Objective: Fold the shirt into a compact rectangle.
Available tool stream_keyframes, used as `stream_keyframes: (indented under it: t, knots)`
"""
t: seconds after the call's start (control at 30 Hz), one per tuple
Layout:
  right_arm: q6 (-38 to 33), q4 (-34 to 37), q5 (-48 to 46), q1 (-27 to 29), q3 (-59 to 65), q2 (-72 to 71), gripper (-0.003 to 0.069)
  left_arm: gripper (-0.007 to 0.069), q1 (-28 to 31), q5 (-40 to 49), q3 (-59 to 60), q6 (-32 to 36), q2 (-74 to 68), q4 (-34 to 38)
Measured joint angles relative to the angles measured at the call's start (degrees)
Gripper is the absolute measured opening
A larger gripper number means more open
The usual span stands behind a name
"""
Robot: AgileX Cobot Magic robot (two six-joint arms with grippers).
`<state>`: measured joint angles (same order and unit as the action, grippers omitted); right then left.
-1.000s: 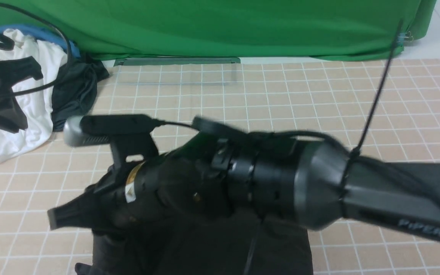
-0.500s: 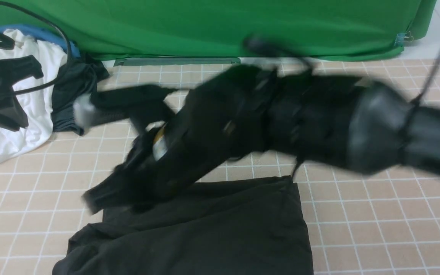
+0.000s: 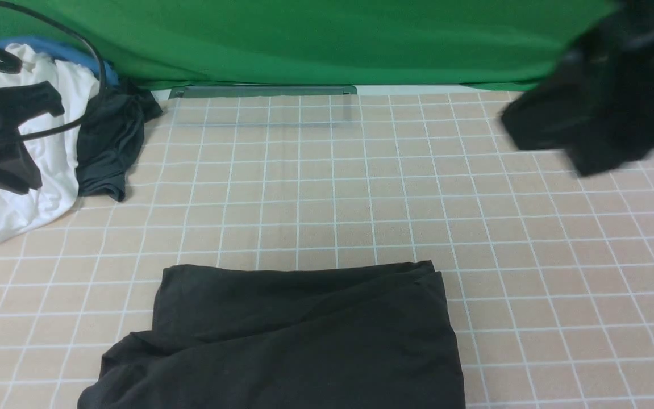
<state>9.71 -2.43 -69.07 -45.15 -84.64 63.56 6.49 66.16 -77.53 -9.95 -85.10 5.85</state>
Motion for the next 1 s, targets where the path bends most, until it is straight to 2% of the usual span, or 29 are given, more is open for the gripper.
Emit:
stream_keyframes:
  t: [0.1, 0.23, 0.37, 0.57, 0.8, 1.0]
  knots:
    - [0.1, -1.4, 1.7, 0.0, 5.5, -11.1, 0.0031, 0.0034, 0.0, -1.3, 0.0, 0.2, 0.0, 0.0]
    - [0.1, -2.8, 10.4, 0.0, 16.1, -24.7, 0.0031, 0.0034, 0.0, -2.9, 0.0, 0.2, 0.0, 0.0]
    - [-1.4, -2.9, 25.9, 0.0, 31.7, -35.0, 0.0031, 0.0034, 0.0, -3.1, 0.0, 0.3, 0.0, 0.0]
    - [-2.1, -3.0, 41.1, 0.0, 46.1, -37.6, 0.0037, 0.0034, 0.0, -3.7, 0.0, 0.4, 0.0, 0.0]
    - [-2.0, -3.0, 47.7, 0.0, 47.9, -37.5, 0.0058, 0.0034, 0.0, -8.3, 0.0, 1.5, 0.0, 0.0]
    - [-2.0, -3.1, 48.3, 0.0, 47.9, -37.5, 0.0071, 0.0034, 0.0, -12.9, -0.1, 3.8, 0.0, -1.4]
